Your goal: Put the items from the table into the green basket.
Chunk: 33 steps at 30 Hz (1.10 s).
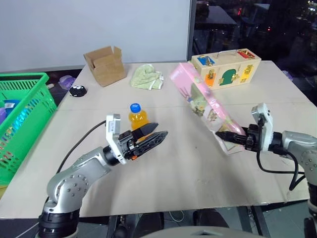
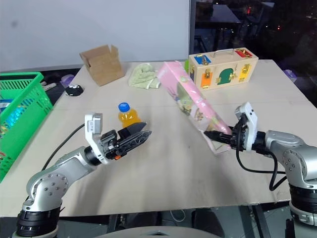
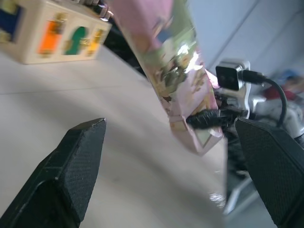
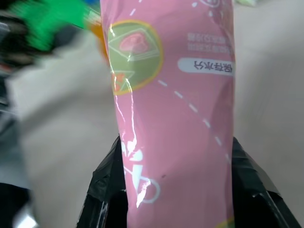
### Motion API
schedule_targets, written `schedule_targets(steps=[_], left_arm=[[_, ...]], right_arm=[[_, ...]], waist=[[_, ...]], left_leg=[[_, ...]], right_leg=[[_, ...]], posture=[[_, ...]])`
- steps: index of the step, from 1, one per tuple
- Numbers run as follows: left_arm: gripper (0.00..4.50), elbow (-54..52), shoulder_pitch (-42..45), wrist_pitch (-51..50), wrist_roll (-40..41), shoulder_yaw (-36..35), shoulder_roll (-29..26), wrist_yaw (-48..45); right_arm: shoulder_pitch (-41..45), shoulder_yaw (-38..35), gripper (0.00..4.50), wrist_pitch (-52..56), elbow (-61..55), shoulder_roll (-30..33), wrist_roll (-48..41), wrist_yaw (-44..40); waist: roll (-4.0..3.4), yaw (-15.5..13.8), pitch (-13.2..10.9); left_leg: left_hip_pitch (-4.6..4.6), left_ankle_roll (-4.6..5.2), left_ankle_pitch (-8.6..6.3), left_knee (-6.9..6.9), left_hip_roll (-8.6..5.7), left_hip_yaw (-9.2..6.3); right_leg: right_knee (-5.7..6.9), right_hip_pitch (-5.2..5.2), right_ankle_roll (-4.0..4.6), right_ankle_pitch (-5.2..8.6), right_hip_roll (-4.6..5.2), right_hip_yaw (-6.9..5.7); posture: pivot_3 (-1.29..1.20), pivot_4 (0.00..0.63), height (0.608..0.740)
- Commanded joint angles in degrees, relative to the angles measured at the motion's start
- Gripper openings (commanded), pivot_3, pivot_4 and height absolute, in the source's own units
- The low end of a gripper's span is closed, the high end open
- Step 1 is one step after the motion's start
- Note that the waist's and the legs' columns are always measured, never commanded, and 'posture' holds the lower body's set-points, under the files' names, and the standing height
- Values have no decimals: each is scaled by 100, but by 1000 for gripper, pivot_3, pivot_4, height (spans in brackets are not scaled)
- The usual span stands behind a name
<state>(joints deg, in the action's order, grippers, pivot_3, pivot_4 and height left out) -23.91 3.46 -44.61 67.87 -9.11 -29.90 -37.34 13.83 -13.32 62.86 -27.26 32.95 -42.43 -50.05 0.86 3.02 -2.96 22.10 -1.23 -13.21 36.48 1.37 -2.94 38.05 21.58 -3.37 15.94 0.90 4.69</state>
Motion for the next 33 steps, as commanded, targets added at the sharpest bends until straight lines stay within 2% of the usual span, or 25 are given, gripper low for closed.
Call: schedule_targets(steps=[1, 9, 17, 21, 29, 30, 31, 33], left_arm=[[4500, 31, 307, -301, 787, -30, 146, 30], [4500, 128, 950, -742, 1967, -55, 162, 524], [4500, 162, 1322, -731, 2112, 50, 321, 884], [4500, 113, 1287, -767, 1917, 129, 291, 866], [4500, 68, 1422, -618, 1664, 256, 439, 922], [3956, 61, 1443, -620, 1684, 250, 450, 936], [3650, 50, 1455, -632, 1700, 242, 457, 950], [2732, 23, 1459, -649, 1712, 229, 459, 965]], right_arm=[[11, 0, 1696, 178, -708, -253, -732, 376], [185, 592, 1696, 176, -907, -373, -1350, 579], [316, 1051, 1696, -44, -803, -25, -1352, 333], [449, 966, 1696, -99, -752, -29, -1665, 322], [486, 1116, 1696, -227, -789, 35, -1653, 406], [485, 1127, 1661, -248, -795, 40, -1641, 408], [483, 1137, 1661, -270, -799, 45, -1625, 413], [469, 1178, 1661, -340, -810, 65, -1547, 400]], waist=[[1, 59, 0], [1, 116, 1], [2, 102, 1], [1, 116, 1], [1, 97, 2], [1, 96, 2], [1, 96, 2], [1, 100, 2]], left_leg=[[0, 0, 0, 0, 0, 0], [0, 0, 0, 3, -1, -4], [5, 0, 0, 3, -3, -6], [4, 0, 0, 3, -3, -7], [6, 0, 0, 3, -4, -8], [6, 0, 0, 3, -4, -8], [6, 0, 0, 3, -3, -8], [6, 0, 0, 3, -3, -9]], right_leg=[[0, 0, 0, 0, 0, 0], [1, 0, -6, 1, 0, 0], [-2, 0, -2, 0, 0, -1], [-1, 0, -2, 0, -1, -1], [-3, 1, -3, 0, 0, -2], [-3, 1, -3, 0, 0, -2], [-3, 1, -2, 0, 0, -2], [-2, 1, -2, 0, -1, -2]], posture=[[-79, 0, 740], [-72, 0, 740], [-62, 0, 740], [-63, 0, 740], [-62, 0, 740], [-62, 0, 740], [-62, 0, 740], [-62, 0, 740]])
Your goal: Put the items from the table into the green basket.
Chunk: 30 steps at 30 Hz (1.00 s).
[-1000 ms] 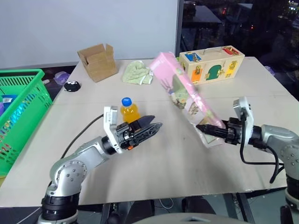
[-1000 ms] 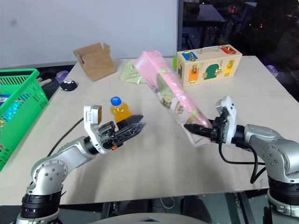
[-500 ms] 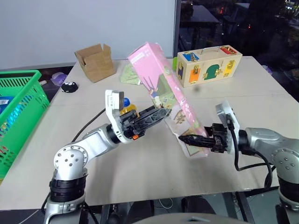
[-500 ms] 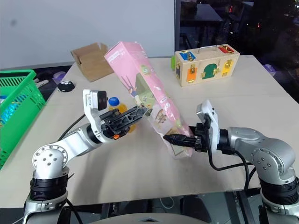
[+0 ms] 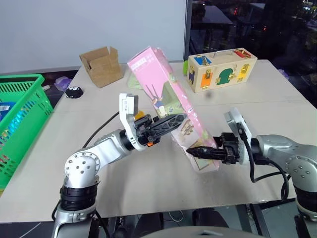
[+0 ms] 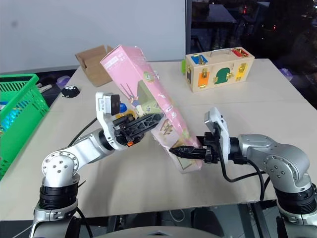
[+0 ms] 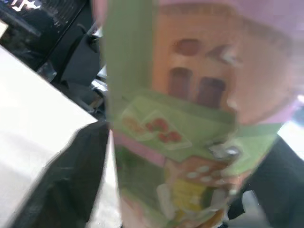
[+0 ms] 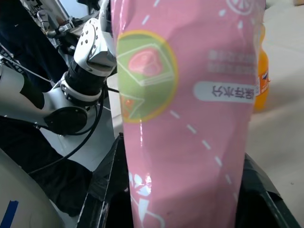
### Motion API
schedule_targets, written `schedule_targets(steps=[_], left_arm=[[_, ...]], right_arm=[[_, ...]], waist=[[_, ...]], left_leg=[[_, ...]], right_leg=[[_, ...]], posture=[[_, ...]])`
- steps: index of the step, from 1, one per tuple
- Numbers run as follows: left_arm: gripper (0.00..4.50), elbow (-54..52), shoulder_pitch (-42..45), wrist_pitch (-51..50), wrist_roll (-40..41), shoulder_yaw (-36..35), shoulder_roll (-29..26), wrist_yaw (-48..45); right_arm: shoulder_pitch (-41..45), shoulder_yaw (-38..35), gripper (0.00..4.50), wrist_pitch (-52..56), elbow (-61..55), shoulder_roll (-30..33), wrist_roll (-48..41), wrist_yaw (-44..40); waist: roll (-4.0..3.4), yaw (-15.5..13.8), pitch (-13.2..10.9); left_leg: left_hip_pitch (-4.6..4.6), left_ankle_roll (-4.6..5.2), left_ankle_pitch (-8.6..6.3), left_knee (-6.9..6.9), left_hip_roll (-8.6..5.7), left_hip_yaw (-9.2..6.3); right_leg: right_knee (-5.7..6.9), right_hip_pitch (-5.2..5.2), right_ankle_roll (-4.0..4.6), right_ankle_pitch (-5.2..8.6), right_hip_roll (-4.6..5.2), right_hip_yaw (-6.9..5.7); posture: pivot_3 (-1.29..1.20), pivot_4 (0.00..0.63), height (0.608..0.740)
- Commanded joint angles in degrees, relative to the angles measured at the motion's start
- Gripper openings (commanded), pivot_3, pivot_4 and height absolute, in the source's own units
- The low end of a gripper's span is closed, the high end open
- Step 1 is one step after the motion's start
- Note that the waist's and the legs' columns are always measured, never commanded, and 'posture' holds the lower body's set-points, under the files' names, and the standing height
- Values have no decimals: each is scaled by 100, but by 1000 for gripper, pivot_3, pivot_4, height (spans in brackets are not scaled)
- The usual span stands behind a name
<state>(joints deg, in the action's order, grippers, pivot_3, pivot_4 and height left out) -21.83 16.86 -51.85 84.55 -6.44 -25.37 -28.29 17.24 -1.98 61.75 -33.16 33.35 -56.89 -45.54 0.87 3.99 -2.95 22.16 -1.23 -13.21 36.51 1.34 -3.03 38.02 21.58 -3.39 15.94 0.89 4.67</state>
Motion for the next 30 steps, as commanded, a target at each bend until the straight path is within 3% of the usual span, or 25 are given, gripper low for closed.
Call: schedule_targets(steps=[1, 2, 5, 8, 12, 20, 24, 30], left_arm=[[2250, -207, 118, 72, 38, -42, -2, 55], [1858, -232, 138, 72, 37, -39, -7, 63], [1858, -284, 264, 139, 54, -87, 10, 148], [1822, -346, 387, 217, 17, -170, -29, 199], [1822, -425, 643, 430, -68, -414, -169, 393], [1822, 7, 1460, 1093, -732, -1368, -730, 1074], [1822, 506, 1819, 1586, -1666, -1820, -1190, 1296], [1822, 1446, 1588, 2519, -3766, -2122, -2160, 1172]], right_arm=[[116, 75, 1661, -288, -225, 38, -46, -81], [111, 101, 1661, -330, -213, 48, -10, -97], [148, 192, 1661, -584, -136, -32, 188, -52], [208, 200, 2634, -916, -21, -145, 468, 41], [123, 145, 4449, -1509, -123, -71, 1040, 165], [662, 378, 4449, -2369, 47, -179, 2000, 495], [1369, 857, 4449, -2575, 437, -502, 2383, 507], [2545, 1730, 4449, -2959, 1689, -1496, 2884, 220]], waist=[[0, 4, 0], [0, 3, 0], [1, -2, 0], [0, 0, 0], [1, -2, 0], [1, -5, -1], [5, -7, -4], [6, -60, -4]], left_leg=[[0, 0, 0, 0, 0, 0], [0, 0, 0, 0, 0, 0], [1, 0, 0, 0, 0, 0], [0, 0, 0, 0, 0, 1], [3, 0, 0, 0, 0, 0], [4, -1, 0, -1, 0, -1], [2, -1, 1, -2, 0, -13], [3, -2, 1, -14, -2, -31]], right_leg=[[0, 0, 0, 0, 0, 0], [0, 0, 0, 0, 0, 0], [0, 0, -1, 1, 0, 0], [0, 0, -4, 2, 0, 0], [-3, 1, -3, 1, 0, 0], [0, 4, -1, 0, -1, 0], [2, 5, 9, -6, -5, -6], [2, 7, 15, -9, -4, -22]], posture=[[-62, 0, 740], [-57, 0, 740], [-57, 0, 740], [-61, 0, 740], [-56, 0, 740], [-28, 0, 740], [-1, 0, 740], [82, 0, 740]])
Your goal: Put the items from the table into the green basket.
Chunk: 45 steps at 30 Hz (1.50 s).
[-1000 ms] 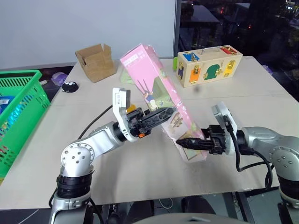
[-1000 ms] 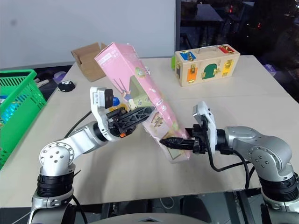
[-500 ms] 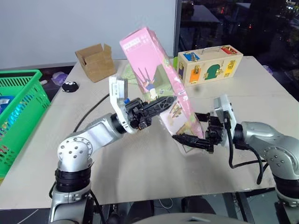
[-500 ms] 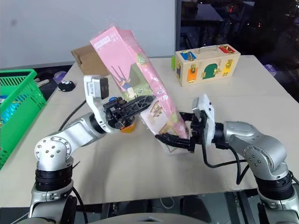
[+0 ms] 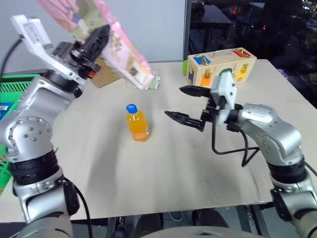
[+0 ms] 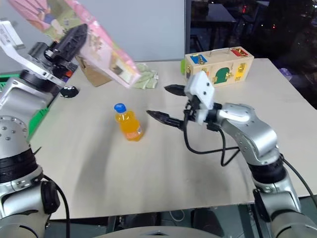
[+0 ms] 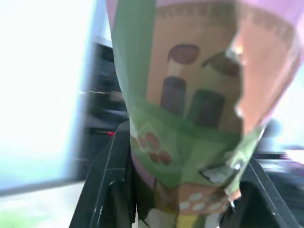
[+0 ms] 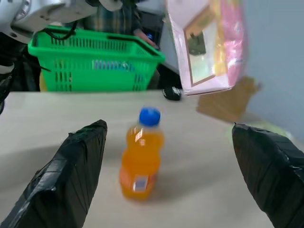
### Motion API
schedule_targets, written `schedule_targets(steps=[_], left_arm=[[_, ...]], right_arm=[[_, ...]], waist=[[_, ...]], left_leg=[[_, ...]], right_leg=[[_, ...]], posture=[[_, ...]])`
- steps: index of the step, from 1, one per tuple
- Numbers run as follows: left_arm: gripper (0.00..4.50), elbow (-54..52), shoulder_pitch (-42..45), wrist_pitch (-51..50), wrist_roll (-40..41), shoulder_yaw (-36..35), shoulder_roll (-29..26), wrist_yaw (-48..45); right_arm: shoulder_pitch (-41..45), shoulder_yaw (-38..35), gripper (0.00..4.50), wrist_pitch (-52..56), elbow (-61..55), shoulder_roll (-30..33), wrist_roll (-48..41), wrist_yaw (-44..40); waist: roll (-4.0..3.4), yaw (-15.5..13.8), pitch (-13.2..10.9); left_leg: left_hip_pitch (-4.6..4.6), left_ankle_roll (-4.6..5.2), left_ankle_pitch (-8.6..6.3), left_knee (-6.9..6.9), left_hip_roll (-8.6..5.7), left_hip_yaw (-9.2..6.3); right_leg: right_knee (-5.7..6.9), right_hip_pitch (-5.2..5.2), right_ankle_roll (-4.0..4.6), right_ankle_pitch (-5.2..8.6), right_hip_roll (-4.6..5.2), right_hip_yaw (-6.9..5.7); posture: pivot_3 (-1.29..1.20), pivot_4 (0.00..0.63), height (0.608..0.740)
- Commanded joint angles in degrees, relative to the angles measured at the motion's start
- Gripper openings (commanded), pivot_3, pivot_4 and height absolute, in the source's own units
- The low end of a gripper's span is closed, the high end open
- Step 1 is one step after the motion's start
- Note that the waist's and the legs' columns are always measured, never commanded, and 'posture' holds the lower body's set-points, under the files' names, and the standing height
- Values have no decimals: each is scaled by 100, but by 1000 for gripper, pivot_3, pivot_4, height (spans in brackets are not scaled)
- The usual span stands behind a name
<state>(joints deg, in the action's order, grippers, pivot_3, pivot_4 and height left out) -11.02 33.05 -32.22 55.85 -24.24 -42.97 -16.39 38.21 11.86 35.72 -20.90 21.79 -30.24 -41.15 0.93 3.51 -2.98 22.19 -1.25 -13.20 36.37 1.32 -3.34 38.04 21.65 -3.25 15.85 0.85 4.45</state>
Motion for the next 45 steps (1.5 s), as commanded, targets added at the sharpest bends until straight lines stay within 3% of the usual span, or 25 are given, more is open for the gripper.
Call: schedule_targets(steps=[1, 10, 15, 20, 24, 28, 33, 39, 42, 45], left_arm=[[1822, 463, -73, 658, -1105, -389, -504, -38], [1822, 1214, -551, 1200, -2618, -858, -1300, -126], [1822, 2019, -599, 1792, -3092, -1105, -1735, -577], [1822, 3646, -59, 2635, -3570, -911, -2295, -1040], [1822, 5813, 1014, 3537, -4197, -324, -2804, -1291], [1822, 6869, 1682, 3949, -4507, 25, -2818, -1380], [1822, 7801, 1856, 4365, -4617, 105, -2729, -1473], [4451, 8244, 1639, 4434, -4725, 37, -2778, -633], [4451, 8202, 1556, 4537, -4712, -25, -2822, -164], [4451, 7881, 1611, 4598, -4439, -222, -2696, -394]], right_arm=[[584, 448, 4449, -465, 666, -485, 308, -286], [1124, 532, 4449, -747, 1470, -1223, 604, -371], [1356, 489, 4449, -356, 1576, -1644, 698, 44], [1546, 436, 4449, -85, 1556, -1890, 746, 336], [1759, 391, 4449, 57, 1535, -2031, 691, 385], [1821, 387, 4449, 126, 1471, -1995, 680, 338], [1788, 364, 4449, 99, 1405, -1960, 685, 318], [1693, 378, 4500, -13, 1352, -1830, 726, 202], [1623, 340, 4500, -54, 1276, -1750, 661, 112], [1509, 345, 4500, -93, 1165, -1621, 609, -48]], waist=[[-1, -19, 0], [12, -466, 3], [13, -613, 3], [22, -753, 6], [45, -768, 17], [69, -783, 32], [82, -725, 38], [86, -640, 39], [88, -600, 41], [94, -590, 44]], left_leg=[[0, -1, 0, -3, 0, -1], [64, -30, 15, -11, -1, -38], [60, -26, 13, -19, -1, -40], [52, -45, 25, -18, -1, -47], [53, -52, 31, -15, 0, -53], [55, -53, 32, -12, -3, -49], [59, -54, 32, -11, 0, -50], [67, -53, 32, -16, 3, -50], [67, -53, 32, -15, 3, -49], [66, -53, 32, -14, 3, -50]], right_leg=[[3, 4, 0, 0, 0, -2], [2, 50, 3, -1, 10, -49], [24, 60, 5, -2, 7, -53], [66, 71, 8, 1, 3, -60], [81, 80, 8, 3, 0, -66], [78, 79, 7, 3, 4, -66], [85, 81, 8, 2, 3, -66], [87, 92, 9, 3, 2, -66], [88, 91, 9, 2, 4, -66], [92, 91, 9, 2, 3, -67]], posture=[[82, 0, 740], [153, 0, 740], [251, 0, 740], [237, 0, 740], [201, 0, 740], [180, 0, 740], [174, 0, 740], [147, 0, 740], [147, 0, 740], [157, 0, 740]])
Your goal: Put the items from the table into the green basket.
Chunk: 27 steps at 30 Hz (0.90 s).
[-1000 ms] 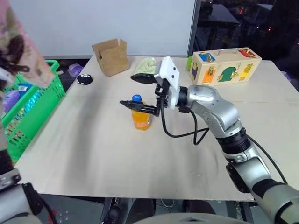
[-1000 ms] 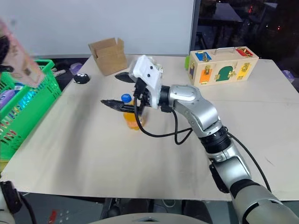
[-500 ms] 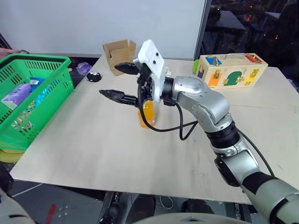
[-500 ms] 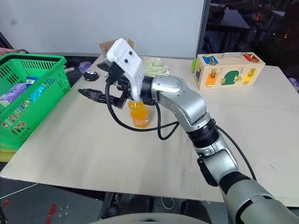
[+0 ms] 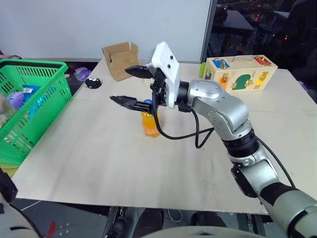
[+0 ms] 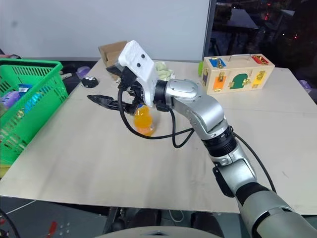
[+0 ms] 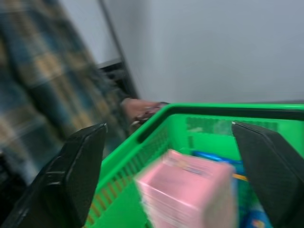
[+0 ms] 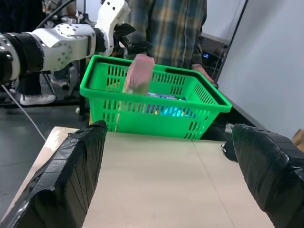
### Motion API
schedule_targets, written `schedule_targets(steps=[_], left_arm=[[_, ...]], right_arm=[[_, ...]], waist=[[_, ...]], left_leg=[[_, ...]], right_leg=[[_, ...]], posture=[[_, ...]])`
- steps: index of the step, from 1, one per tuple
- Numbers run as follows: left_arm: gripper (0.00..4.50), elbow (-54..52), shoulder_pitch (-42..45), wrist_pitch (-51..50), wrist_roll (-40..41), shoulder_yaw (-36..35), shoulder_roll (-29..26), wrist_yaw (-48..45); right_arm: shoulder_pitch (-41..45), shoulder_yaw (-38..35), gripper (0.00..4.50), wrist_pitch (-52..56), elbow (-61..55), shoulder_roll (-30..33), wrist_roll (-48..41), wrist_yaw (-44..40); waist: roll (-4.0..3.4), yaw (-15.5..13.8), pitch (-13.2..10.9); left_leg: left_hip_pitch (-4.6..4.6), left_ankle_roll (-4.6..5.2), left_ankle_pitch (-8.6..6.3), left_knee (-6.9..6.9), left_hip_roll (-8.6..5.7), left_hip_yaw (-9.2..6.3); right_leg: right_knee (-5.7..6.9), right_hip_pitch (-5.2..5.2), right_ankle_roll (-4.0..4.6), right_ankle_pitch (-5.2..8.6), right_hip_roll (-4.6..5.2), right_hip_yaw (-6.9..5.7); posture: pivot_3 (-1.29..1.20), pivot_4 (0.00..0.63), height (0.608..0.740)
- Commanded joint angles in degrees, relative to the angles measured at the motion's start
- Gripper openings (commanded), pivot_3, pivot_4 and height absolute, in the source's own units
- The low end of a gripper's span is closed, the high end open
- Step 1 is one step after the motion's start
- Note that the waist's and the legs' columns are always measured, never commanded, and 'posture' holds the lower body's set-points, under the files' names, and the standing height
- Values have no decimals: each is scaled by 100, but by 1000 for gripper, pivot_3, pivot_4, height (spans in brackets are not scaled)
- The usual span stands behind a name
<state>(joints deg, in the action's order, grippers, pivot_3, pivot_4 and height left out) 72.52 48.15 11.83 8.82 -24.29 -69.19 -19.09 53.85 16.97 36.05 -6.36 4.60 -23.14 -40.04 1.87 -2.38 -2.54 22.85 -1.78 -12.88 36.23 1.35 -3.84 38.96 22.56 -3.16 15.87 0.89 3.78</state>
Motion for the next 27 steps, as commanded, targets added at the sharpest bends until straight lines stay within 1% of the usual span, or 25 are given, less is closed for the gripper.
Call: schedule_targets(steps=[1, 2, 3, 4, 5, 6, 7, 8, 9, 10, 11, 13, 14, 16, 17, 22, 27], left_arm=[[4451, -709, 136, 88, 434, -263, 52, -457], [4451, -1193, 80, -214, 718, -278, 267, -960], [4451, -1896, -140, -599, 1041, -242, 506, -1454], [4451, -2447, -350, -907, 1265, -237, 669, -1755], [4451, -3337, -749, -1429, 1610, -175, 861, -2049], [4451, -4875, -1596, -2554, 2227, 207, 921, -2336], [4451, -6004, -2257, -3435, 2807, 422, 1047, -2531], [4451, -6804, -2778, -4118, 3311, 542, 1113, -2760], [4451, -7263, -3133, -4517, 3590, 550, 1160, -2861], [4451, -7457, -3383, -4705, 3669, 583, 1172, -2968], [4451, -7616, -3587, -4817, 3651, 620, 1152, -3050], [4451, -7848, -3873, -4892, 3391, 856, 1123, -3124], [4451, -7860, -3892, -4880, 3189, 1031, 1164, -3074], [4451, -7825, -3784, -4791, 2867, 1360, 1300, -3036], [4451, -7816, -3703, -4754, 2761, 1491, 1393, -3043], [4451, -7494, -3168, -4577, 2192, 2142, 1884, -3131], [4451, -6911, -2647, -4298, 1560, 2567, 2294, -3063]], right_arm=[[-89, -167, 4500, -126, -315, 144, -111, -202], [-130, -173, 4500, -116, -342, 214, -109, -243], [-175, -176, 4500, -96, -374, 300, -103, -284], [-209, -179, 4500, -83, -400, 364, -101, -312], [-261, -181, 4500, -71, -440, 458, -95, -350], [-386, -241, 4500, -2, -533, 628, -83, -348], [-518, -296, 4500, 76, -644, 811, -70, -358], [-661, -344, 4500, 139, -774, 996, -71, -383], [-793, -379, 4500, 197, -904, 1166, -96, -398], [-944, -420, 4500, 270, -1048, 1356, -113, -413], [-1057, -456, 4500, 335, -1157, 1498, -125, -414], [-1303, -546, 4500, 481, -1388, 1800, -160, -404], [-1443, -581, 4500, 543, -1513, 1980, -150, -413], [-1735, -692, 4500, 682, -1745, 2275, -131, -372], [-1871, -771, 4500, 758, -1856, 2390, -155, -334], [-2387, -1019, 4500, 1119, -2425, 2800, -296, -170], [-2573, -1127, 4500, 1347, -2726, 2915, -392, 23]], waist=[[5, -8, 3], [7, -20, 4], [9, -57, 6], [10, -85, 7], [7, -94, 7], [5, -77, 8], [8, -19, 12], [0, 15, 11], [-1, 18, 10], [1, 48, 8], [3, 166, 9], [5, 294, 10], [-10, 333, 1], [-71, 402, -5], [-79, 425, -3], [-82, 496, -5], [-78, 716, -2]], left_leg=[[0, 0, 0, 0, 0, 0], [0, 0, 0, 1, 0, 0], [0, 0, 0, 2, -1, 0], [1, -1, 1, 3, -2, -1], [0, -1, 1, 6, -4, -1], [-1, -2, 1, 9, -4, 1], [-3, -2, 1, 9, -4, 8], [-3, 0, -1, 8, -2, 16], [-7, 6, -4, 8, -7, 25], [-8, 6, -5, 8, -8, 28], [0, 6, -4, 9, -9, 28], [-2, 7, -4, 8, 15, 25], [-3, 7, -4, 7, 18, 22], [-10, 7, -4, 4, 22, 23], [-13, 8, -4, 1, 22, 23], [-5, 7, -4, 9, 14, 29], [-6, 8, -4, 16, 10, 36]], right_leg=[[1, -1, 0, 0, 0, 0], [0, -1, 0, 0, 0, -1], [0, -4, 0, 0, 2, -1], [-2, -6, 0, 0, 5, -4], [-2, -9, 1, 0, 9, -4], [-2, -13, 2, -1, 10, -3], [-2, -14, 3, -2, 11, 5], [-8, -17, 3, -2, 19, 17], [-10, -20, 2, -1, 35, 24], [-9, -19, 2, -1, 36, 25], [-5, -7, 2, -2, 28, 25], [2, 5, 6, 0, -4, 27], [3, 5, 9, 1, -9, 26], [4, 6, 21, 9, -17, 27], [5, 5, 23, 11, -21, 28], [-7, -2, 21, 11, -15, 32], [-6, -3, 20, 11, -12, 43]], posture=[[157, 0, 740], [158, 0, 740], [158, 0, 740], [155, 0, 740], [155, 0, 740], [155, 0, 740], [121, 0, 740], [121, 0, 740], [81, 0, 740], [81, 0, 740], [58, 0, 740], [20, 0, 740], [20, 0, 740], [-16, 0, 740], [-16, 0, 740], [-85, 0, 740], [-120, 0, 740]])
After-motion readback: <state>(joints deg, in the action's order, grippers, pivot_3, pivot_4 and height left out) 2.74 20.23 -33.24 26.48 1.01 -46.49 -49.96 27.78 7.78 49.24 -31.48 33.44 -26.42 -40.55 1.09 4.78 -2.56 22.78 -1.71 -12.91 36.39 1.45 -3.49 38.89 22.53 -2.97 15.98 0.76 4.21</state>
